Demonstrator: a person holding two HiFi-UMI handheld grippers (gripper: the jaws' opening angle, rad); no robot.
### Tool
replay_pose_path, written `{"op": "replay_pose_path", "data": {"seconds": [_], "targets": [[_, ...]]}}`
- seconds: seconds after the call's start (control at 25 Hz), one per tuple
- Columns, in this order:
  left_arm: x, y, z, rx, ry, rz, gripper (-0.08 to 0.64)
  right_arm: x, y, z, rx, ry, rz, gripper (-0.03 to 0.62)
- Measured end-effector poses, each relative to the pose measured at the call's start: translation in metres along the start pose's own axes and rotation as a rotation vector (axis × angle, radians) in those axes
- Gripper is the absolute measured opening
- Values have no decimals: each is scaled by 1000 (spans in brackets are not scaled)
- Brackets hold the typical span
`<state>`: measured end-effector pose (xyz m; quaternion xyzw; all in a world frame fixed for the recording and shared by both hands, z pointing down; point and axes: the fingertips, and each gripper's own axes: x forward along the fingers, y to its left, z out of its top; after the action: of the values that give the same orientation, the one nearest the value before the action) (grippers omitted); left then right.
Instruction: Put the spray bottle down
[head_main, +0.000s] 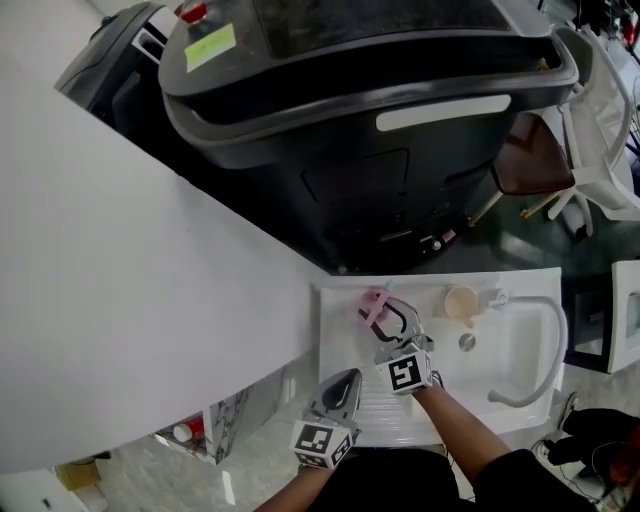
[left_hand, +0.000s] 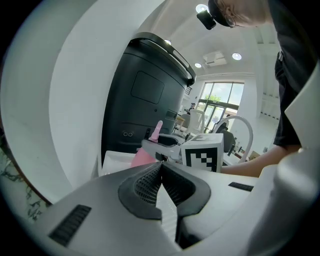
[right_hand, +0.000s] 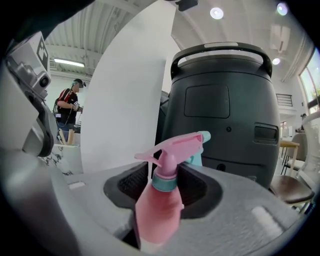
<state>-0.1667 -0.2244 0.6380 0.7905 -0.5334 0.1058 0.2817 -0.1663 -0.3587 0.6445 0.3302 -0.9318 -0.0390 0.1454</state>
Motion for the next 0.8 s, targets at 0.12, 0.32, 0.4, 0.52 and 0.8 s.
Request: {"op": "replay_pose_path", "data": {"seconds": [0.12, 0.32, 0.4, 0.52, 0.8], "targets": [[-4, -4, 2, 5, -10, -9, 18, -2, -2, -5, 18, 29, -23, 206], [-15, -18, 8, 12, -25, -29, 18, -13, -3, -19, 73, 88, -43, 256], [-20, -25, 12, 23, -36, -32, 18, -21, -4, -14, 112, 79, -51, 258], [-32, -29, 18, 26, -68, -18, 18, -37, -2, -8, 165, 68, -62, 258], [-75, -42, 23, 42, -144, -3, 18, -102, 19, 21, 257, 41, -107, 249]]}}
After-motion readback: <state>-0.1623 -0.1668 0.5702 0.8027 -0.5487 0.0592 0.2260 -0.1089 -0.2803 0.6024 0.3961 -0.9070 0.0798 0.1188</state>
